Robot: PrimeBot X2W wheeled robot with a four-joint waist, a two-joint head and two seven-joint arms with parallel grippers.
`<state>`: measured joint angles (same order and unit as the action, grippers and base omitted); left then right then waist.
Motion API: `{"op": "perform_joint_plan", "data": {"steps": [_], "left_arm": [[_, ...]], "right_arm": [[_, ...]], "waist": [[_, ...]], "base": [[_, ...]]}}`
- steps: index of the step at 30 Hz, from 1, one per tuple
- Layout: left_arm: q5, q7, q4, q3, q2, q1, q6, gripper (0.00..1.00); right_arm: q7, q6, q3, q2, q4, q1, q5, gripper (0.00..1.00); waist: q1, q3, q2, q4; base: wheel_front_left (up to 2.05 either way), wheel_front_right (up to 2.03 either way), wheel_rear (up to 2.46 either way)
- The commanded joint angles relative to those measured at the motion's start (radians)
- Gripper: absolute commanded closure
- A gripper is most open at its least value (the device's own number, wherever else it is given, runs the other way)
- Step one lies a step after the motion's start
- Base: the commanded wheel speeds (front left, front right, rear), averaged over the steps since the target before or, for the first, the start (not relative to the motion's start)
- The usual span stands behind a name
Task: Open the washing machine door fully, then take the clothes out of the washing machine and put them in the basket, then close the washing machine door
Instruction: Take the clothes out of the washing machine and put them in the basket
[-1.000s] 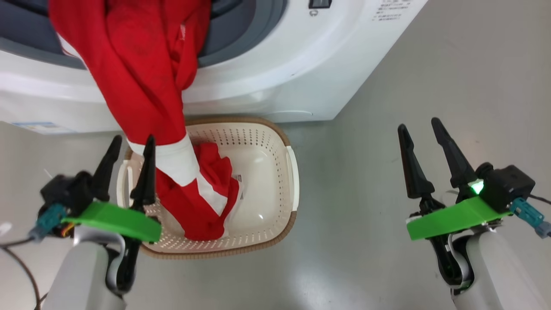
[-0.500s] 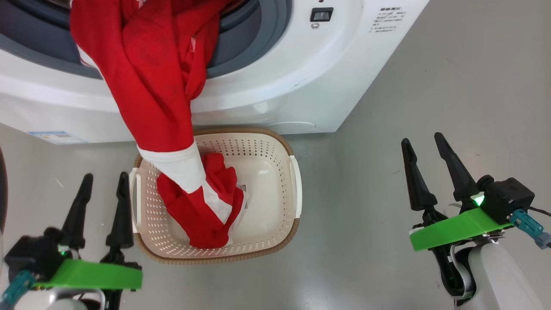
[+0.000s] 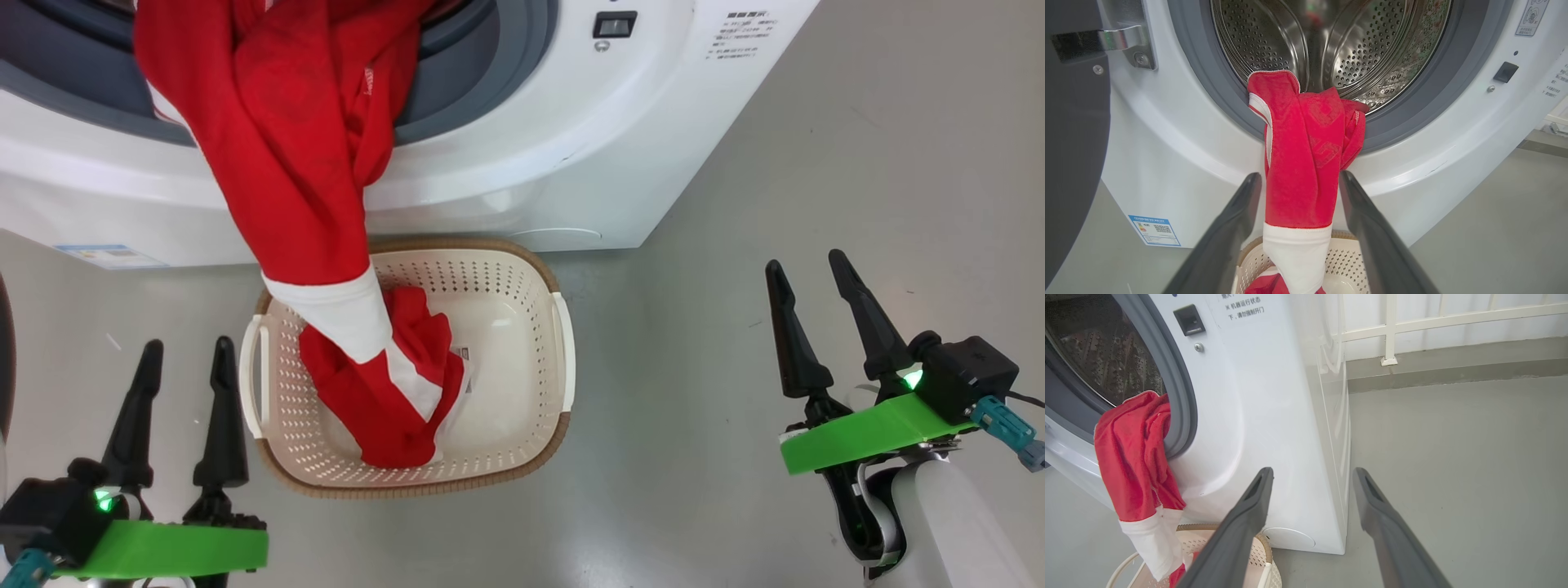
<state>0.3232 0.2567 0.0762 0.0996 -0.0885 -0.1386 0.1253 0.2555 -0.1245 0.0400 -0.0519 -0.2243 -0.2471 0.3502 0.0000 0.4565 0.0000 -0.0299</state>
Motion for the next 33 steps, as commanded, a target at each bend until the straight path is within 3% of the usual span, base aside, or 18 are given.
{"op": "perform_joint_plan", "data": {"steps": [1,9,16,33], "left_arm": [[-0.008,0.005,-0.026,0.030,-0.014,0.004,0.005,0.00],[-0.001,0.005,0.028,-0.047,-0.051,-0.102,0.005,0.00],[-0.016,0.000,0.157,-0.144,-0.098,-0.303,0.005,0.00],[-0.091,-0.181,0.503,-0.268,-0.130,-0.777,0.001,0.00]], "right_arm": [[0.006,-0.006,0.015,0.002,0.026,0.015,-0.009,0.00],[0.006,-0.006,0.008,0.002,0.030,0.013,-0.008,0.00],[0.006,-0.006,0.012,0.002,0.030,-0.001,-0.009,0.00],[0.006,-0.006,0.031,0.002,0.039,-0.035,0.009,0.00]], "waist": [[0.0000,0.001,0.0000,0.001],[0.0000,0.011,0.0000,0.014],[0.0000,0.026,0.0000,0.021],[0.0000,0.093,0.0000,-0.002]], "base": [[0.00,0.00,0.00],[0.00,0.00,0.00],[0.00,0.00,0.00],[0.00,0.00,0.00]]}}
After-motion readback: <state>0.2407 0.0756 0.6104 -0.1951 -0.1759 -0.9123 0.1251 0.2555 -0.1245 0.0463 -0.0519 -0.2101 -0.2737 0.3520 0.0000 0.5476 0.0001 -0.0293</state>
